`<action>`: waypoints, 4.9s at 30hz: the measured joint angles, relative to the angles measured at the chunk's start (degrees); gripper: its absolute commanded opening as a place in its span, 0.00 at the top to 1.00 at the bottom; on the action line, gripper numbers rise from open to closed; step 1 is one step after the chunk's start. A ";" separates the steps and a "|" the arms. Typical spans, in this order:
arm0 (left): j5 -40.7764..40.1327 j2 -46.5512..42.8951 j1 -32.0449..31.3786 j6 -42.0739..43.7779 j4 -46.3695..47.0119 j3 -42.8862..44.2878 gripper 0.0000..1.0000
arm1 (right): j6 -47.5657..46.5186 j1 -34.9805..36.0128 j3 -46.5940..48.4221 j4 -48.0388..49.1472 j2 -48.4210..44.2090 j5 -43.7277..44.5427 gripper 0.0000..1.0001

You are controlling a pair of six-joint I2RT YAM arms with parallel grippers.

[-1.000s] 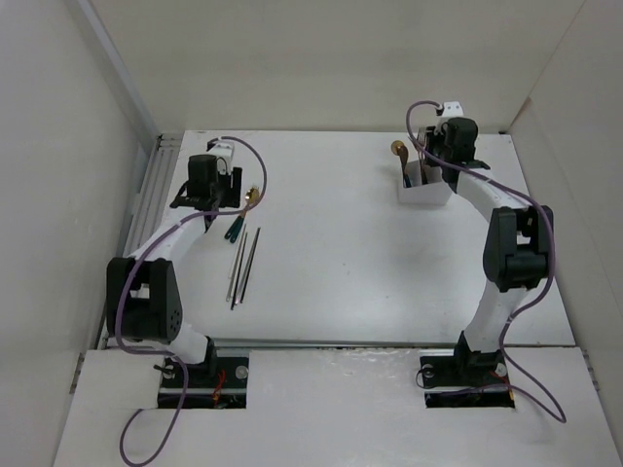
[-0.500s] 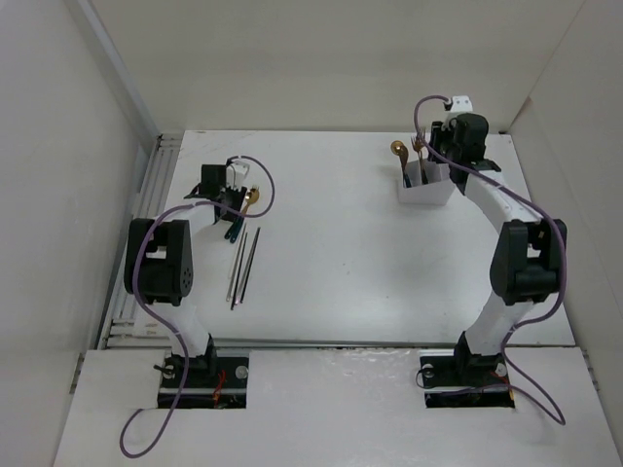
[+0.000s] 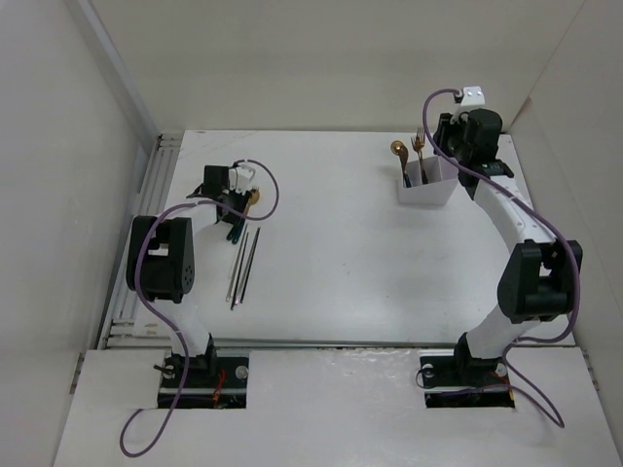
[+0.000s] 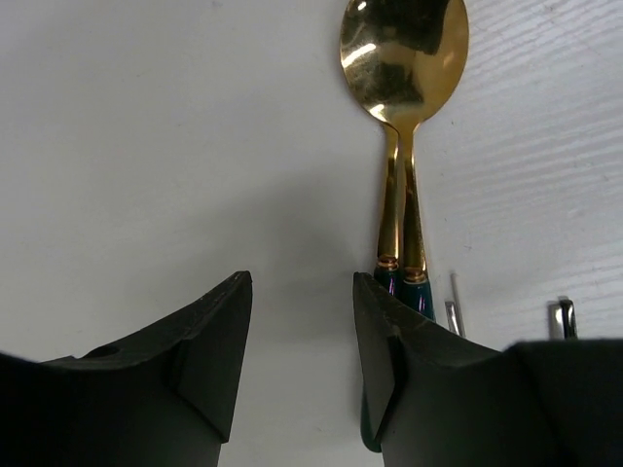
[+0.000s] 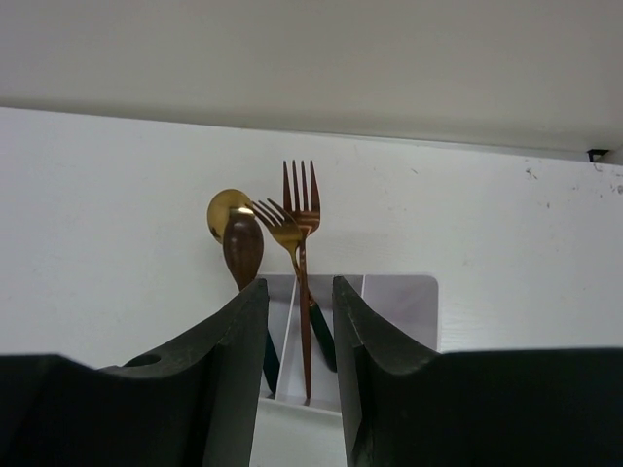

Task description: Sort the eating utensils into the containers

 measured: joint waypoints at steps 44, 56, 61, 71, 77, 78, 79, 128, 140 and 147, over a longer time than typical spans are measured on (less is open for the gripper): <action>1.22 0.68 -2.89 -2.82 -3.80 0.72 1.00 | -0.04 0.00 -0.81 -2.54 -2.27 1.60 0.62; 3.37 2.34 -0.81 -5.35 -6.80 4.79 1.00 | -1.84 4.81 -0.33 -5.14 -3.04 3.67 0.62; 4.76 1.44 -0.63 -6.12 -7.69 9.22 1.00 | -2.45 7.37 -0.33 -5.57 -5.57 3.28 0.62; 14.56 -18.01 -0.81 -10.99 -9.25 13.20 1.00 | -2.80 17.00 -0.33 -5.55 -11.65 -1.55 0.47; 19.58 -33.29 -6.14 -16.85 -4.50 12.26 1.00 | -0.57 29.94 -0.31 -2.84 -11.32 -9.09 0.23; 20.06 -35.36 -7.23 -17.77 -3.74 11.85 1.00 | -0.09 31.98 -0.07 -1.66 -10.97 -10.43 0.23; 20.59 -37.68 -8.70 -18.73 -2.56 11.28 1.00 | 0.39 33.55 0.37 -0.68 -10.40 -11.47 0.23; -4.24 -56.72 -21.73 -28.37 3.41 -15.52 0.00 | 5.01 15.67 -9.81 12.31 -10.69 2.01 1.00; -9.44 -60.08 -20.85 -27.87 0.66 -19.30 0.00 | -1.68 3.19 -3.15 7.37 8.72 -2.01 1.00; -10.08 -60.06 -20.59 -27.85 -0.26 -19.50 0.00 | -3.74 2.12 -2.95 6.34 12.11 -0.76 1.00</action>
